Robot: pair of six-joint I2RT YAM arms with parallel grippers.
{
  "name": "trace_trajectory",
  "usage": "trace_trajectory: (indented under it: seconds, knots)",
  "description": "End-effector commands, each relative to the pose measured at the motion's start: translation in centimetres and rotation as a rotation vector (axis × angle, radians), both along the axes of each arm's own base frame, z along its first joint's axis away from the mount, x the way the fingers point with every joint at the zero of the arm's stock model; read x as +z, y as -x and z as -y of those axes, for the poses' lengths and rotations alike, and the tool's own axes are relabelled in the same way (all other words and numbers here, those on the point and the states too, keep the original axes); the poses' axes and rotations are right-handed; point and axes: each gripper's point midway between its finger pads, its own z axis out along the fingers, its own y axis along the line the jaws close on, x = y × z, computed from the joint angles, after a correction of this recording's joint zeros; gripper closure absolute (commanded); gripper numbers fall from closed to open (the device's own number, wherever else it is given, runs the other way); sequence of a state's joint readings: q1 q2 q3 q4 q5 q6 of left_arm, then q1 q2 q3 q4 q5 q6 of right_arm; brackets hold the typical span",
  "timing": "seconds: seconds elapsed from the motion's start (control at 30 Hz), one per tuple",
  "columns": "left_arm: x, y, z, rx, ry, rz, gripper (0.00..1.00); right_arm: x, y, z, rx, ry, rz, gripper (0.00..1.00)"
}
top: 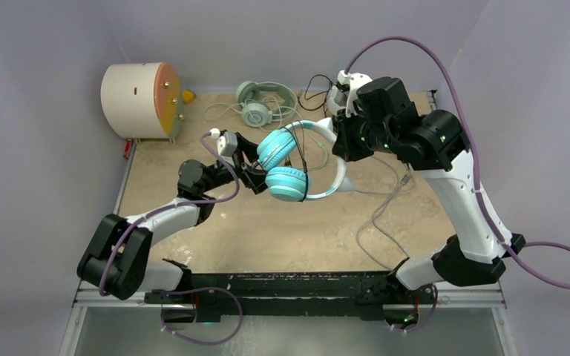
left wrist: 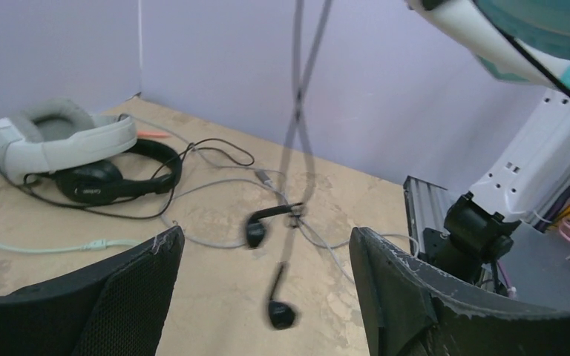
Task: Wrap the headphones
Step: Wrap the headphones cable around the headphones.
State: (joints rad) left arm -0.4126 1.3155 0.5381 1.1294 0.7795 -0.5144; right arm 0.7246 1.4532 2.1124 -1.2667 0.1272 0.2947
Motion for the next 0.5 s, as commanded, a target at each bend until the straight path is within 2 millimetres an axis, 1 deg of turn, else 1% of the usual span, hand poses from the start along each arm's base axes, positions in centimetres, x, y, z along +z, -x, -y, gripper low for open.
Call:
trace_trajectory:
  seconds: [0.0,0.1,0.23,0.37,0.43,0.47]
  knots:
    - [4.1,2.8,0.2,-0.130,0.106,0.185,0.21,2.6,-0.1,-1.2,0.001,-0.114,0.047,1.00]
    - [4.1,2.7,0.8,-0.163,0.105,0.179,0.22,2.5,-0.3,-1.5,0.002,-0.116,0.044,1.00]
    - [3.8,1.1,1.5,-0.143,0.081,0.144,0.35,2.6,-0.5,-1.9,0.005,-0.128,0.045,1.00]
    - [3.6,-0.2,1.9,-0.124,0.073,0.120,0.39,2.8,-0.4,-2.0,0.009,-0.136,0.046,1.00]
    - [3.5,-0.3,2.3,-0.134,0.070,0.112,0.41,2.9,-0.4,-2.1,0.009,-0.140,0.045,1.00]
    - [3.4,-0.3,2.5,-0.141,0.069,0.110,0.44,2.9,-0.4,-2.1,0.009,-0.141,0.046,1.00]
